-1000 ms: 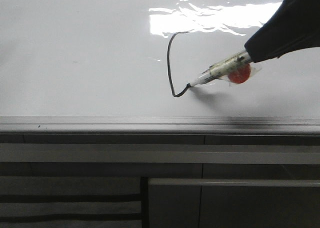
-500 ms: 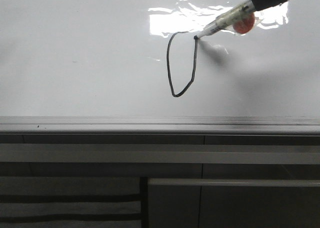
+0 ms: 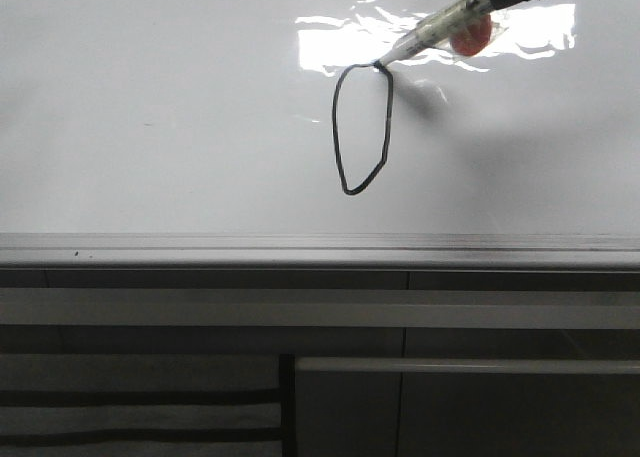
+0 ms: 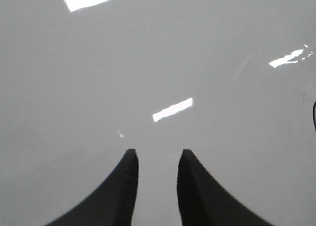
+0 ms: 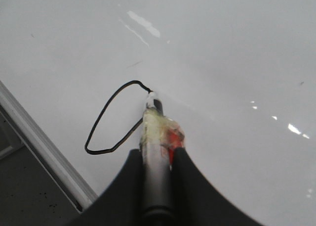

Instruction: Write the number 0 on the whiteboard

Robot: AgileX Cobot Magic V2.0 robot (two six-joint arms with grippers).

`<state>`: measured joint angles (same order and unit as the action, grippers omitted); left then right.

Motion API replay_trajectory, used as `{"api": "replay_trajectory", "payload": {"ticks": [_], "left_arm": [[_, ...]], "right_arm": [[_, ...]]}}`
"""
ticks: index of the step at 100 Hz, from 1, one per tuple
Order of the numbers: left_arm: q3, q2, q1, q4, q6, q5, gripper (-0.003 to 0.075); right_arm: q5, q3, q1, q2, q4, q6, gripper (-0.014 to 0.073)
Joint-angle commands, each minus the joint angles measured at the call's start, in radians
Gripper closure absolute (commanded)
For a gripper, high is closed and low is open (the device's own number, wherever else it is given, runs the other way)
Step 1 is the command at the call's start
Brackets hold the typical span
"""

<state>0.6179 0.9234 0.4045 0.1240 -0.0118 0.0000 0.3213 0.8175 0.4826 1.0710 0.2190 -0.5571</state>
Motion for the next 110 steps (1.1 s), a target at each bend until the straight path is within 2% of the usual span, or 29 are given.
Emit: {"api": "replay_trajectory", "payload": {"ticks": [1,12,33,44,55,71,85,110], "left_arm": [[0.027,-0.014,-0.004,-0.009,0.012,-0.072,0.0552],[0.027,-0.02,-0.004,-0.011,0.012,-0.066,0.0552],[0.027,-0.051,0.043,-0.011,0.012,-0.03,0.0552],[0.027,-0.06,0.124,0.0,0.005,-0.018,0.0552],[0.027,-0.06,0.272,0.071,-0.002,0.033,0.0552],[0.027,-0.053,0.506,0.216,-0.002,0.104,0.0552],[0.027,-0.016,0.653,0.322,-0.002,0.138,0.0553],[0.027,0.109,0.675,0.366,-0.002,0.125,0.0551]], "right_arm": [[-0.091,0.031,0.009,-0.027,-0.026,-0.011,0.0662],[-0.064,0.031,0.074,-0.14,-0.026,-0.031,0.0662],[0.195,0.031,0.12,-0.326,0.036,-0.003,0.0662],[0.3,0.031,0.12,-0.345,0.036,-0.003,0.0662],[0.395,0.031,0.12,-0.336,0.036,-0.003,0.0662],[0.434,0.031,0.141,-0.317,0.036,-0.019,0.0662],[0.453,0.031,0.175,-0.272,0.036,-0.019,0.0662],[0.381,0.031,0.276,-0.154,0.036,-0.019,0.0662]]}}
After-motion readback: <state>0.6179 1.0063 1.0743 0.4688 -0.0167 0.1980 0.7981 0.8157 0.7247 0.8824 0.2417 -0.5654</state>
